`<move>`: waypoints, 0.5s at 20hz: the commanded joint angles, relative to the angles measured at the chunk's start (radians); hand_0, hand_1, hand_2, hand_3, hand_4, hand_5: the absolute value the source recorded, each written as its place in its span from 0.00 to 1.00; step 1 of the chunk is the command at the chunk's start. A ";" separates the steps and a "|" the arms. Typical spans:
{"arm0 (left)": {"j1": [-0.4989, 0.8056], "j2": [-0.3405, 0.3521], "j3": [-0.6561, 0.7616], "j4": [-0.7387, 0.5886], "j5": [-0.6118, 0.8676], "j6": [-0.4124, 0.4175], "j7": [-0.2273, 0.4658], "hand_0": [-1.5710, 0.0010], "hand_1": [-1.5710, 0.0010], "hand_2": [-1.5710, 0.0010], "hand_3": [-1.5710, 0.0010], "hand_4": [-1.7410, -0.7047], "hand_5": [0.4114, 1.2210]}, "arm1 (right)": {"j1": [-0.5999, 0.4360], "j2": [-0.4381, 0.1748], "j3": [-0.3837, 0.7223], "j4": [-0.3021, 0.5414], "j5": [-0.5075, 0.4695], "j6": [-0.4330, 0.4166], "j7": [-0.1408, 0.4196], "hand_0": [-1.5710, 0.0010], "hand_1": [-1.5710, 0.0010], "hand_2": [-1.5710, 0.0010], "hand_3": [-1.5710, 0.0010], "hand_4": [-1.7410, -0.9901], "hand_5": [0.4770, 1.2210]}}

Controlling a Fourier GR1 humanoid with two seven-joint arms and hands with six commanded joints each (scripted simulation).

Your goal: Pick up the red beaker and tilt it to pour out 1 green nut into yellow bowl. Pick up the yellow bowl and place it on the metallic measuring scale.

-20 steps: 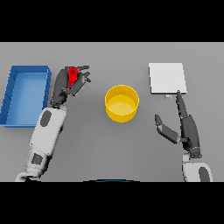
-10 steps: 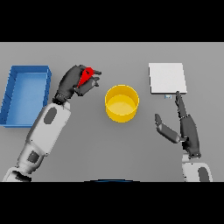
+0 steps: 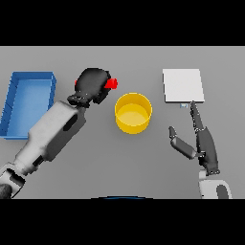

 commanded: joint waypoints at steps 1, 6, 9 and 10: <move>-0.020 0.001 -0.022 0.009 -0.022 -0.008 0.000 0.00 0.00 0.00 0.00 0.00 0.95 | -0.015 0.005 0.001 0.005 -0.001 0.000 0.022 1.00 1.00 1.00 1.00 0.62 0.30; -0.124 0.040 -0.141 0.041 -0.112 -0.116 -0.030 0.00 0.00 0.00 0.06 0.06 0.98 | -0.002 0.015 -0.007 0.004 -0.022 -0.001 -0.006 1.00 1.00 1.00 1.00 0.61 0.30; -0.199 0.040 -0.213 0.087 -0.153 -0.190 -0.058 0.00 0.00 0.00 0.19 0.04 0.99 | -0.008 0.021 -0.018 0.018 -0.035 -0.005 -0.003 1.00 1.00 1.00 1.00 0.60 0.27; -0.212 0.043 -0.243 0.094 -0.168 -0.202 -0.089 0.00 0.00 0.00 0.15 0.03 0.99 | -0.005 0.030 -0.015 0.021 -0.038 -0.006 -0.007 1.00 1.00 1.00 1.00 0.60 0.26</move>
